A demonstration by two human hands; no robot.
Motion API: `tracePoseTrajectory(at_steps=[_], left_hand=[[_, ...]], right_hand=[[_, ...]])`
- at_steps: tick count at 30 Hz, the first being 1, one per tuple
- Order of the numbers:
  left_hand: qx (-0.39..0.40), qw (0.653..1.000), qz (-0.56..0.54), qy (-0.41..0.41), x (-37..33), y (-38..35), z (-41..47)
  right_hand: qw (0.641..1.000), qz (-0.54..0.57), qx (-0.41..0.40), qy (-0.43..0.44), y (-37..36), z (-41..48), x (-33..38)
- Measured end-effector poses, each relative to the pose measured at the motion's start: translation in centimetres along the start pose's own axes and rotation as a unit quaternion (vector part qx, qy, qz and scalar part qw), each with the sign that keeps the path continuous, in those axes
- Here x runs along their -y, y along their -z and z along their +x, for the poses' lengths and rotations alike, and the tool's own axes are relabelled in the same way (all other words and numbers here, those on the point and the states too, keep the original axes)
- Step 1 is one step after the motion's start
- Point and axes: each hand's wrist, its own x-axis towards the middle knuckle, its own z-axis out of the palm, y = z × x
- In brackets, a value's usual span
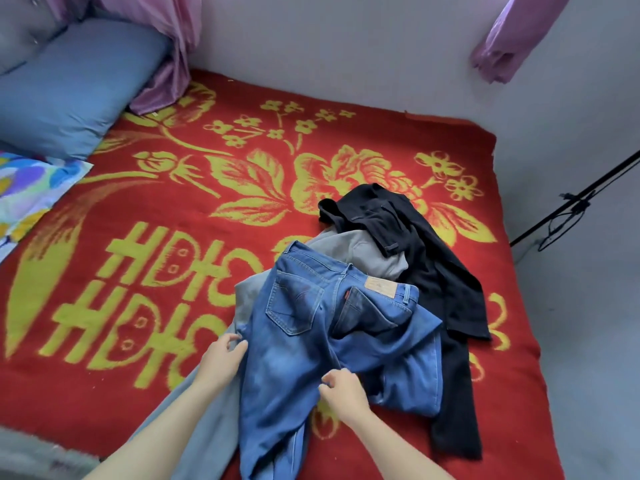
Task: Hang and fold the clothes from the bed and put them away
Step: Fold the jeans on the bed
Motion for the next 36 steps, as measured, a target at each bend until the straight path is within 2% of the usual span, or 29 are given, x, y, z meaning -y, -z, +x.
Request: tracePoseTrajectory(at_steps=[6,9,14,18,22,28,31,36], left_hand=[[-0.016,1.0,0.003,-0.006,1.5,1.6,0.4],[-0.022,1.0,0.006,-0.01,2.3,1.8,0.8],[-0.024,1.0,-0.002,0.01,3.3,1.7,1.9],[-0.025,0.999,-0.006,0.025,3.3,1.5,3.6],[-0.025,0.999,-0.018,0.043,2.6,1.3,5.7],[-0.021,0.998,-0.012,0.052,2.2,1.4,7.0],[-0.017,0.998,-0.009,0.06,1.6,1.3,7.3],[-0.012,0.999,-0.014,0.036,0.7,0.6,7.2]], right_hand=[[0.984,0.099,-0.085,-0.118,7.1,6.4,-3.6],[0.965,0.15,-0.113,-0.185,9.0,8.3,-5.0],[0.93,0.243,-0.149,-0.233,10.2,11.2,-7.9],[0.882,0.358,-0.164,-0.26,10.6,13.3,-9.5],[0.815,0.502,-0.165,-0.238,10.3,15.0,-10.3],[0.733,0.586,-0.169,-0.301,10.6,16.4,-10.3],[0.723,0.595,-0.159,-0.313,10.7,16.8,-10.6],[0.748,0.567,-0.122,-0.323,9.9,17.3,-12.7]])
